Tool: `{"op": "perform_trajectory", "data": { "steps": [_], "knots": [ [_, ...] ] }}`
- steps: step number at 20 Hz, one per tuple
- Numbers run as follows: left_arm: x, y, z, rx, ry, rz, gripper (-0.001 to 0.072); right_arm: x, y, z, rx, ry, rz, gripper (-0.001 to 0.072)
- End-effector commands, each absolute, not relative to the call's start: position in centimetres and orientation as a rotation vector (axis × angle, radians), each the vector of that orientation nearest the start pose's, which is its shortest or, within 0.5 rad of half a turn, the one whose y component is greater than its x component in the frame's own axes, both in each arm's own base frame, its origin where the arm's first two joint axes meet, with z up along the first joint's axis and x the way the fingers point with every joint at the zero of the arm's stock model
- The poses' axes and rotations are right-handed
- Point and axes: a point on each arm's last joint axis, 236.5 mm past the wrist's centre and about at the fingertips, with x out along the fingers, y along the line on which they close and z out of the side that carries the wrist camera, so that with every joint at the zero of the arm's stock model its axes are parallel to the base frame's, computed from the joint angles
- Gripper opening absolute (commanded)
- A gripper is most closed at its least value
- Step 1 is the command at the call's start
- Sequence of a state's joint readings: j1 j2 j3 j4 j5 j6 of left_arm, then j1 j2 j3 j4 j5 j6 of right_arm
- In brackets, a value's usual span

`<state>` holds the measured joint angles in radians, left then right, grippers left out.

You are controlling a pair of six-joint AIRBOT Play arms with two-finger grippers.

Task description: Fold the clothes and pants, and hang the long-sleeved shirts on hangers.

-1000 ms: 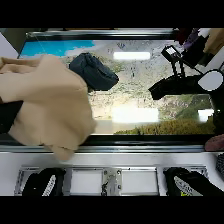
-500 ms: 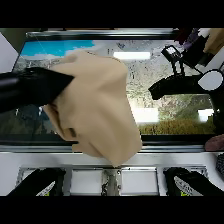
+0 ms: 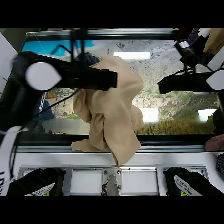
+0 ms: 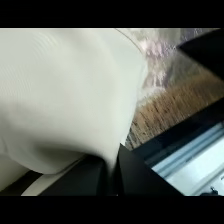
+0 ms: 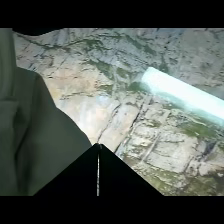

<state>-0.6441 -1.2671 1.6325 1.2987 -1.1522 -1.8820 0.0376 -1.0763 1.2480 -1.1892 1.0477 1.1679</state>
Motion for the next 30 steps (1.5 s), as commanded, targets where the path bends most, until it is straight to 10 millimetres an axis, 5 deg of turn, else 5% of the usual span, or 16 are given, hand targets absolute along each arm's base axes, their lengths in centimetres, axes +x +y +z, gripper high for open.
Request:
{"op": "perform_trajectory", "data": {
  "steps": [1, 2, 3, 4, 7, 10, 14, 20, 28, 29, 30],
  "knots": [
    [33.1, -37.9, 15.6, -0.205, 1.050, -0.761, 0.0024, 40.7, 2.8, 16.4, 0.013, 0.780, 0.201, 0.0035],
    [33.0, -39.0, 13.7, -0.153, 1.065, -0.783, 0.0191, 40.7, 1.9, 16.6, 0.028, 0.778, 0.178, 0.0035],
    [33.1, -39.5, 11.8, -0.104, 1.081, -0.782, 0.0651, 40.7, 1.2, 16.5, 0.037, 0.779, 0.161, 0.0035],
    [33.6, -39.2, 10.6, -0.079, 1.095, -0.763, 0.0707, 40.7, 0.8, 16.4, 0.041, 0.782, 0.152, 0.0035],
    [38.2, -34.4, 9.8, -0.042, 1.060, -0.638, 0.0685, 40.7, 0.7, 16.2, 0.043, 0.789, 0.150, 0.0035],
    [42.9, -25.6, 9.2, -0.076, 1.089, -0.466, 0.0685, 40.7, 0.7, 16.2, 0.044, 0.790, 0.150, 0.0035],
    [44.7, -17.7, 4.9, -0.024, 1.222, -0.397, 0.0685, 41.0, 1.4, 15.9, 0.080, 0.795, 0.174, 0.0035],
    [44.1, -17.0, -2.6, 0.088, 1.393, -0.460, 0.0685, 41.5, 2.5, 13.0, 0.136, 0.880, 0.212, 0.0036],
    [43.2, -19.0, -4.7, 0.198, 1.414, -0.527, 0.0682, 42.5, 2.5, 7.6, 0.171, 1.020, 0.216, 0.0048],
    [43.3, -18.8, -4.8, 0.196, 1.414, -0.515, 0.0537, 42.6, 2.5, 6.3, 0.198, 1.056, 0.206, 0.0147],
    [43.3, -18.7, -4.8, 0.188, 1.416, -0.508, 0.0291, 42.7, 2.5, 4.8, 0.212, 1.094, 0.203, 0.0402]
  ]
}}
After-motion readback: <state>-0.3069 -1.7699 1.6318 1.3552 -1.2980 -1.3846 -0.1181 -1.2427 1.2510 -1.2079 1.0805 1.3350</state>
